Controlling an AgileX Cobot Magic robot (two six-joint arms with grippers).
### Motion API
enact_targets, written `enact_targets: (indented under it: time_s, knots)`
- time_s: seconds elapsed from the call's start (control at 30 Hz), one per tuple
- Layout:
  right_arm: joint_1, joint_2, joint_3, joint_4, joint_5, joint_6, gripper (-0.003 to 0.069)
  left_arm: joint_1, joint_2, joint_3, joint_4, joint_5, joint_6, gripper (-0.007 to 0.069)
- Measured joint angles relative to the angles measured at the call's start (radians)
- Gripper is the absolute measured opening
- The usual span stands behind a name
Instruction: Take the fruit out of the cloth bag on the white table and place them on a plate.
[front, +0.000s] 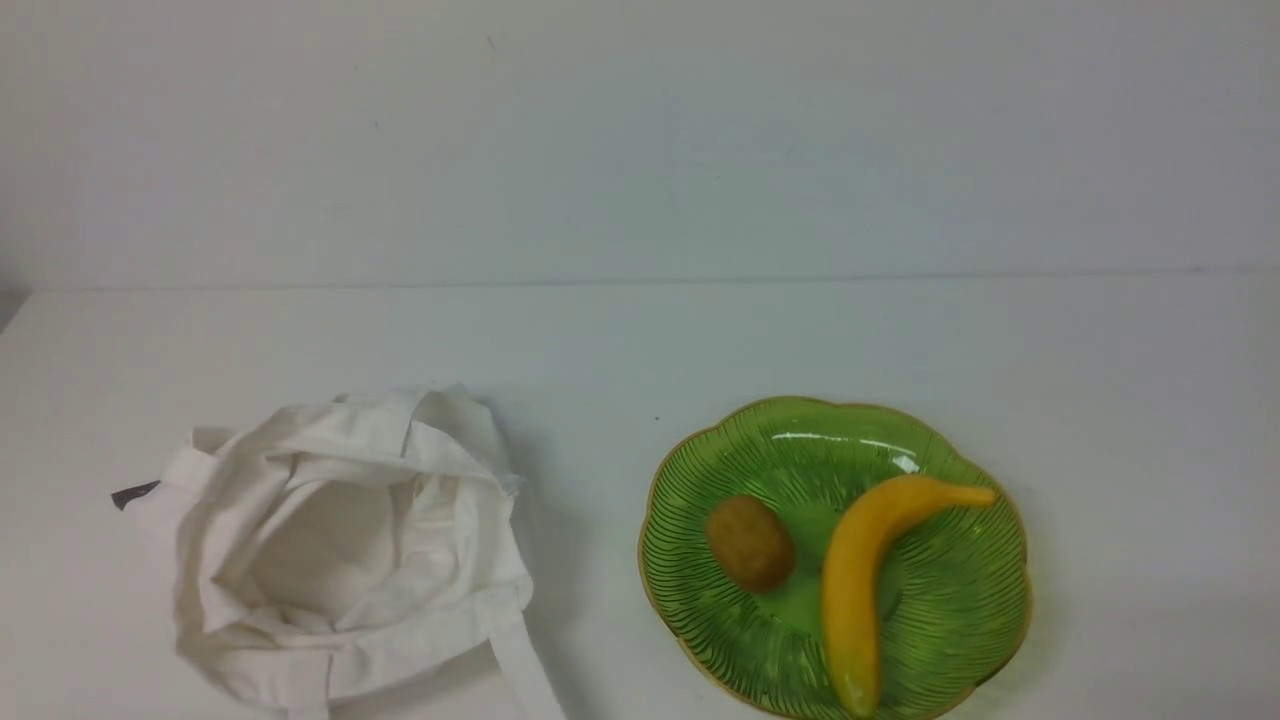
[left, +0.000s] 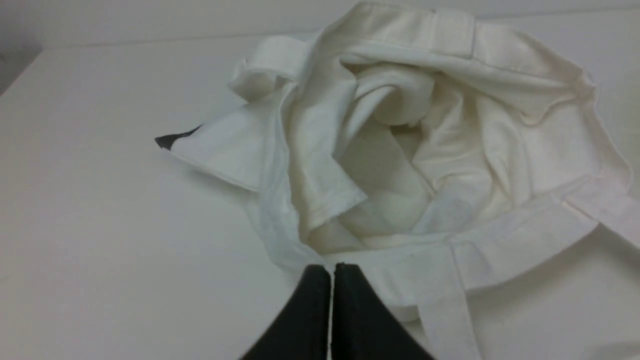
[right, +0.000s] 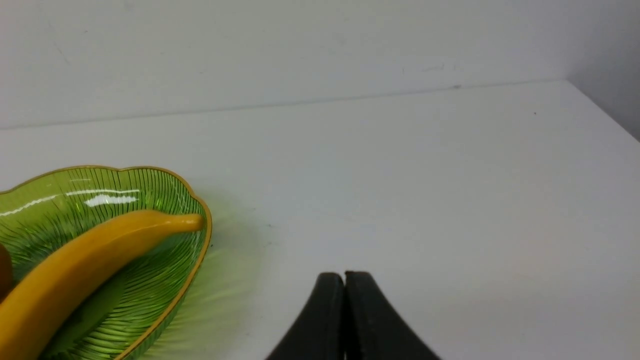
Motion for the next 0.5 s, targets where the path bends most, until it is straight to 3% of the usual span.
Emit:
enact_targets:
  time_s: [0.5]
  knots:
    - [0.0,0.0,0.0,0.0,0.0,0.0,-0.0013,-0.018,0.0,0.0,-0.002,0.0,0.003,-0.0008]
